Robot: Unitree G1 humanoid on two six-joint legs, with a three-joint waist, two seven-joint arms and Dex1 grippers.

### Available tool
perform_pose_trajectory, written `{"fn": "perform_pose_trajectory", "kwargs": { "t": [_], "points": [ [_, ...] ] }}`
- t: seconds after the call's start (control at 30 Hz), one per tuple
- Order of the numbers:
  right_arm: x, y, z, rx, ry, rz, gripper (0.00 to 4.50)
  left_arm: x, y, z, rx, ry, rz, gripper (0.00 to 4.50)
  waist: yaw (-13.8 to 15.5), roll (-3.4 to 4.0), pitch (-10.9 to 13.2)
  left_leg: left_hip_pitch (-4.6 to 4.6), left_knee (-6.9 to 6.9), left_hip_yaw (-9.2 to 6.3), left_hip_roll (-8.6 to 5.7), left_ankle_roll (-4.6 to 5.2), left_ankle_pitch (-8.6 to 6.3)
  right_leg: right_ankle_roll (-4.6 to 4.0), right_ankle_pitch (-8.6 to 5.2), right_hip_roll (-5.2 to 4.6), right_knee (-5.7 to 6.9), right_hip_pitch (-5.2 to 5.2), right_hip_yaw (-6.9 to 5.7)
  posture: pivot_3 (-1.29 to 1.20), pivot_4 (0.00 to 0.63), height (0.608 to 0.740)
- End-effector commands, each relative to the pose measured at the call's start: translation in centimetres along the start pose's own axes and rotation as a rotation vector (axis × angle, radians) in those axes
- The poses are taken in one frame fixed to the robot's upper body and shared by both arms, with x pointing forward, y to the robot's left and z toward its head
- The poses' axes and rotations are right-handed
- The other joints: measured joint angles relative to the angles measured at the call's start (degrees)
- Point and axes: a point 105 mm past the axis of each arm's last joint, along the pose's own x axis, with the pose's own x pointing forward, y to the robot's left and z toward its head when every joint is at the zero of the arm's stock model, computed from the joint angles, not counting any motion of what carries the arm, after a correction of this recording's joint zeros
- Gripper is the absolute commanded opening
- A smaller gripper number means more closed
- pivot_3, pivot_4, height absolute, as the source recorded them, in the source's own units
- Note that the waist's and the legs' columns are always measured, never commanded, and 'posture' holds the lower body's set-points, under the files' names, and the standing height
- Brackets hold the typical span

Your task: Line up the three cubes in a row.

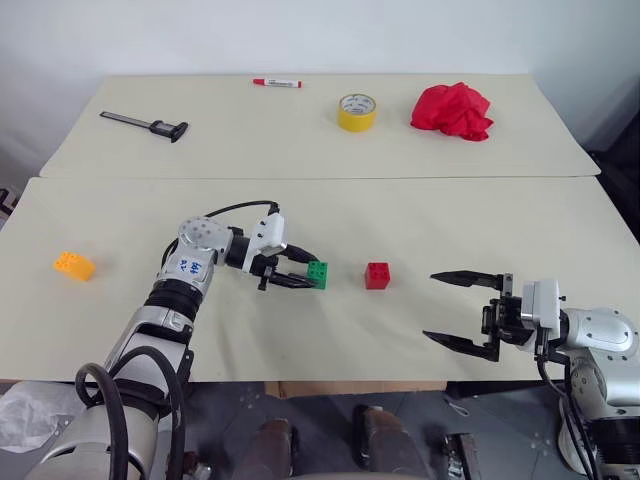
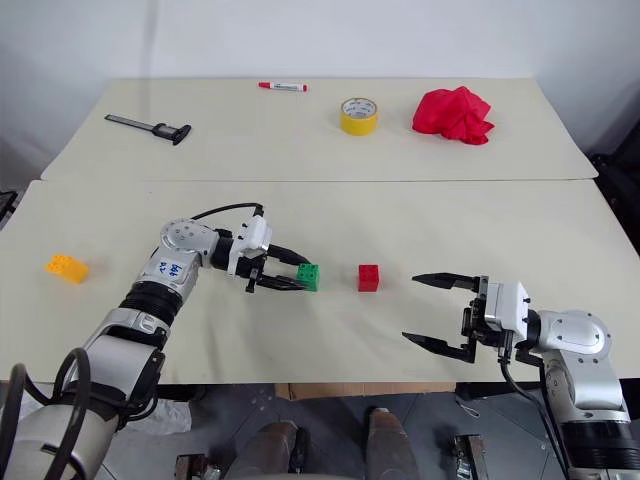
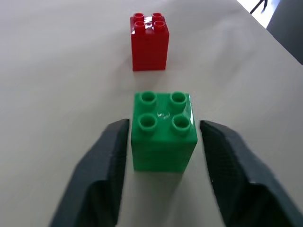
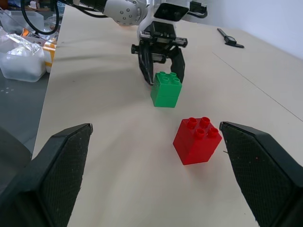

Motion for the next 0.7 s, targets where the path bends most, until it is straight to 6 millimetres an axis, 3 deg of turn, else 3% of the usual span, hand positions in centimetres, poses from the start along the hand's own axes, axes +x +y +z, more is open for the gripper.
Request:
{"fn": "perform_pose_trajectory", "kwargs": {
  "t": [0.03,0.07,0.2,0.3,0.37,0.47,0.57,0.7],
  "points": [
    [0.7,-0.5,0.7,-0.022,-0.037,0.004,4.50,-1.7,1.0,3.7,0.098,-0.131,0.076,3.71,-0.04,-0.02,0.01,-0.01,0.00,-0.01,0.00,0.00,0.00,0.00,0.00,-0.01,0.00,0.00,0.00,0.00,0.150,0.740],
    [1.0,-0.6,0.7,-0.018,-0.048,0.010,4.50,-2.6,0.9,4.2,0.131,-0.136,0.098,3.98,-0.07,-0.02,0.01,-0.01,0.01,-0.02,0.01,0.00,0.00,0.00,0.00,-0.02,0.00,-0.01,0.00,0.00,0.150,0.740],
    [2.4,-0.7,0.7,-0.007,-0.089,0.062,4.50,-7.0,-0.5,4.8,0.174,-0.150,0.215,3.98,-1.52,-0.02,0.01,0.00,-0.04,-0.04,0.16,-0.09,-0.01,-0.01,0.00,-0.28,-0.02,-0.04,0.02,0.00,0.150,0.740],
    [3.9,-1.1,1.2,0.065,-0.144,0.085,4.50,-11.4,-2.1,4.9,0.155,-0.179,0.459,3.98,-2.37,-0.01,0.01,0.01,-0.10,-0.03,0.27,-0.14,-0.02,-0.04,-0.02,-0.27,-0.03,-0.09,0.03,0.00,0.150,0.740],
    [5.0,-1.6,1.5,0.045,-0.176,0.091,4.50,-14.2,-3.7,4.7,0.134,-0.206,0.670,4.33,-2.67,-0.02,0.01,-0.01,-0.10,-0.16,0.30,-0.17,-0.02,-0.07,-0.04,-0.33,-0.02,-0.08,0.04,0.00,0.150,0.740],
    [5.8,-1.8,1.8,0.000,-0.195,0.116,4.50,-17.3,-6.6,3.8,0.101,-0.201,0.938,4.46,-2.63,-0.04,0.02,-0.02,-0.09,-0.24,0.31,-0.22,-0.05,-0.12,-0.06,-0.35,-0.03,-0.07,0.34,0.00,0.150,0.740],
    [6.6,-1.9,2.5,-0.015,-0.230,0.137,4.50,-20.8,-10.7,1.5,0.017,-0.210,1.261,4.46,-2.13,-0.02,0.02,0.00,-0.11,-0.25,0.29,-0.19,-0.11,-0.13,-0.07,-0.37,-0.10,0.01,0.40,0.00,0.150,0.740],
    [7.8,-1.9,3.3,-0.042,-0.275,0.165,4.50,-23.2,-16.4,-1.8,-0.143,-0.220,1.582,4.46,-1.37,-0.10,0.01,0.03,-0.10,-0.21,0.28,-0.15,-0.16,-0.13,-0.07,-0.36,-0.22,0.07,0.41,0.00,0.150,0.740]
  ]
}}
